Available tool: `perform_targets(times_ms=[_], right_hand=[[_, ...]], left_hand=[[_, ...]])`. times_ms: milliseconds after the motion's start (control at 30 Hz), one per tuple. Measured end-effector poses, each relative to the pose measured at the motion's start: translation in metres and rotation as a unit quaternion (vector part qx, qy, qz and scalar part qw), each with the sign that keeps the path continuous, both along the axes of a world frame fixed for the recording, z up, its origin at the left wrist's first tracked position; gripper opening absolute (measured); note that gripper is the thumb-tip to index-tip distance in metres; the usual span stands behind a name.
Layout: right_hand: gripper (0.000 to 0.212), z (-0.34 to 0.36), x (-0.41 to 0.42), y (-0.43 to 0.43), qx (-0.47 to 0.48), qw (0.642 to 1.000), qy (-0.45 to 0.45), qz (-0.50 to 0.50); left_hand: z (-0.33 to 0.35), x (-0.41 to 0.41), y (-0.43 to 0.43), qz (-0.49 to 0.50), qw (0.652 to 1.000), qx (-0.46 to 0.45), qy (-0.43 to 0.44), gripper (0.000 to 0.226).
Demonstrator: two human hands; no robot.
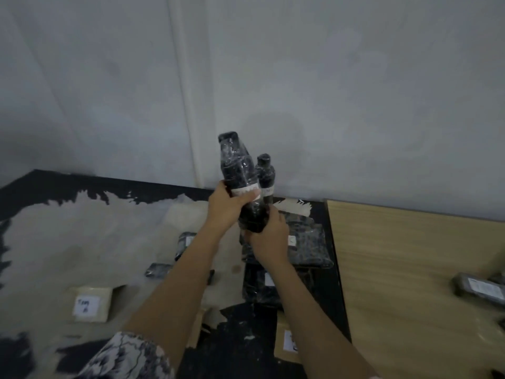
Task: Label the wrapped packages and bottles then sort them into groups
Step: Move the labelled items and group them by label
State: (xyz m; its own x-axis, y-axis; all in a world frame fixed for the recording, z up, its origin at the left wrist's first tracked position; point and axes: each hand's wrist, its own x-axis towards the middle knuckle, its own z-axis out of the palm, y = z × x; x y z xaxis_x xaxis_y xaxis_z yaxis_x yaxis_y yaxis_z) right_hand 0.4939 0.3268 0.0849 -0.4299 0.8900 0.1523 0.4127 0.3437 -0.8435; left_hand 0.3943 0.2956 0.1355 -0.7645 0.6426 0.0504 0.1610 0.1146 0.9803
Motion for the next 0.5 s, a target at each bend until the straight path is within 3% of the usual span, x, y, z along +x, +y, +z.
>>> perform_targets(times_ms=[100,267,433,500], right_hand=[[0.073,-0.008,-0.031,-0.015,-0.03,0.998,-0.031,0.037],[0.042,-0.035,-0.081,-0.035,-0.078,0.993,-0.073,0.054],[0.019,-0.066,-0.111,-0.046,-0.122,0.981,-0.136,0.059],[0.02,-0.078,-0.118,-0.048,-0.125,0.979,-0.151,0.054]], left_hand=[[0.0,-0.042,-0.023,0.069,0.998,0.005,0.011,0.063],[-0.021,-0.125,-0.06,0.173,0.984,-0.034,0.021,0.068],[-0.064,-0.169,-0.091,0.169,0.981,-0.098,0.0,0.067],[-0.081,-0.172,-0.099,0.142,0.984,-0.111,-0.011,0.069]])
